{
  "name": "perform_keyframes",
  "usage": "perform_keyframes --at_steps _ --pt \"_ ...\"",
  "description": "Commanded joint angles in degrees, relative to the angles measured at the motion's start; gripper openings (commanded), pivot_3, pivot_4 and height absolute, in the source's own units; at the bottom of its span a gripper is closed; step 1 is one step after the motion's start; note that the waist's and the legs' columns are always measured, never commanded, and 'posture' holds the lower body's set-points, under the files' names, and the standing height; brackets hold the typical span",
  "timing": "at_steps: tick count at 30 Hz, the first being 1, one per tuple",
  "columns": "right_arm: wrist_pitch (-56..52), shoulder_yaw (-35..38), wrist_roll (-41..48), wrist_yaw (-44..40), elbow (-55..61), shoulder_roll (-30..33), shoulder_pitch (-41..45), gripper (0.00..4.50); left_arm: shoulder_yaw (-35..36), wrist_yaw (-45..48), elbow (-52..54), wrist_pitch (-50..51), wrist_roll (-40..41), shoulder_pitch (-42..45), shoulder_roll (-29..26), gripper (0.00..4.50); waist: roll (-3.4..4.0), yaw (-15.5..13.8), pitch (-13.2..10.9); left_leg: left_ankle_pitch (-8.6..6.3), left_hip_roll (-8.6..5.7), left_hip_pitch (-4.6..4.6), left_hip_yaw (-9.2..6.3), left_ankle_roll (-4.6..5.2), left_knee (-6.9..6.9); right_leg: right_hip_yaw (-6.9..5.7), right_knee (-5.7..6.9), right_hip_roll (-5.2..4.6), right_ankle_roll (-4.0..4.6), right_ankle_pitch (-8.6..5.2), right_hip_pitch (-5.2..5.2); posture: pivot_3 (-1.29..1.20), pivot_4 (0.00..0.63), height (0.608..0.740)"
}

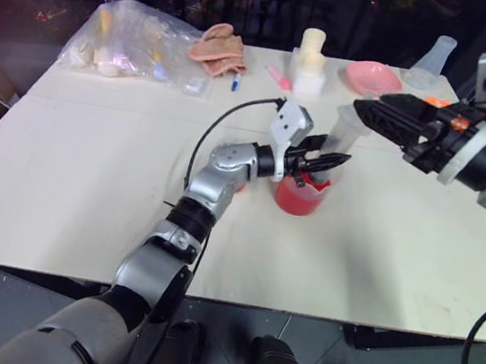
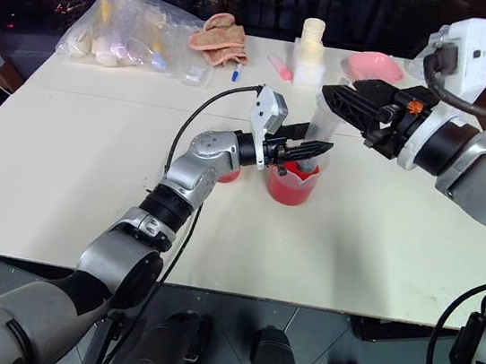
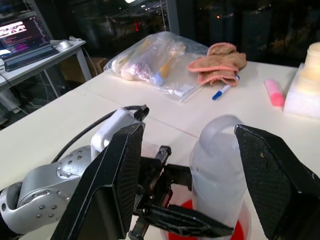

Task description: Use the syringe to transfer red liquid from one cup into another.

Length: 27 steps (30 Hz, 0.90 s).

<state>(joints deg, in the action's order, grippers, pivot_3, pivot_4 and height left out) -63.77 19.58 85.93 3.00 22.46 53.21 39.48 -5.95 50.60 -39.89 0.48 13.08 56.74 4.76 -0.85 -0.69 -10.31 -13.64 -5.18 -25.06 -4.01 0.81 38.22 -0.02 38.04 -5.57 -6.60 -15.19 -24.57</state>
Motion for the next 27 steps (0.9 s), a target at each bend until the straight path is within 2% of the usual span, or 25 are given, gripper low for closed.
perform_keyframes --at_steps 1,7,19,22,26,27 --pt "1.8 1.1 0.7 0.0 1.5 0.7 -0.2 2.99 -0.1 0.2 2.4 -0.4 0.2 0.3 0.5 1.46 0.0 0.0 0.0 0.0 0.0 0.0 0.0 0.0 0.0 0.0 0.0 0.0 0.0 0.0 0.0 0.0 0.15 0.74" --pt "2.9 -0.7 -1.0 -1.6 1.4 -0.3 -0.9 2.99 -0.1 0.2 3.3 -0.1 0.3 0.0 0.7 1.46 0.0 0.0 0.0 0.0 0.0 0.0 0.0 0.0 0.0 0.0 0.0 0.01 0.0 0.0 0.0 0.0 0.15 0.74" --pt "4.5 -5.6 -8.6 -8.1 -4.0 -3.5 3.3 2.99 -1.2 0.6 6.6 1.7 0.0 -2.6 0.4 1.46 0.01 0.0 0.0 0.0 0.0 0.0 0.0 0.0 0.0 -0.01 -0.01 0.01 0.0 0.0 0.0 0.0 0.15 0.74" --pt "4.4 -6.4 -10.9 -9.8 -5.4 -4.7 4.6 2.07 -1.5 0.6 7.5 2.3 0.0 -3.2 0.2 1.46 0.01 0.0 0.0 0.0 0.0 0.01 0.0 0.0 0.0 0.0 -0.01 0.01 0.0 0.0 0.0 0.0 0.15 0.74" --pt "4.5 -7.3 -13.9 -11.9 -7.4 -6.5 6.3 0.04 -1.7 0.7 8.5 3.2 0.0 -3.7 0.0 1.46 0.01 0.0 0.0 0.0 -0.01 0.01 0.0 0.0 0.0 0.0 -0.02 0.01 0.0 0.0 0.0 0.0 0.15 0.74" --pt "4.5 -7.4 -14.5 -12.3 -7.6 -6.8 6.6 0.04 -1.8 0.6 8.6 3.3 0.0 -3.7 0.0 1.46 0.01 0.0 0.0 0.0 -0.01 0.01 0.0 0.0 0.0 0.0 -0.03 0.01 0.0 0.0 0.0 0.0 0.15 0.74"
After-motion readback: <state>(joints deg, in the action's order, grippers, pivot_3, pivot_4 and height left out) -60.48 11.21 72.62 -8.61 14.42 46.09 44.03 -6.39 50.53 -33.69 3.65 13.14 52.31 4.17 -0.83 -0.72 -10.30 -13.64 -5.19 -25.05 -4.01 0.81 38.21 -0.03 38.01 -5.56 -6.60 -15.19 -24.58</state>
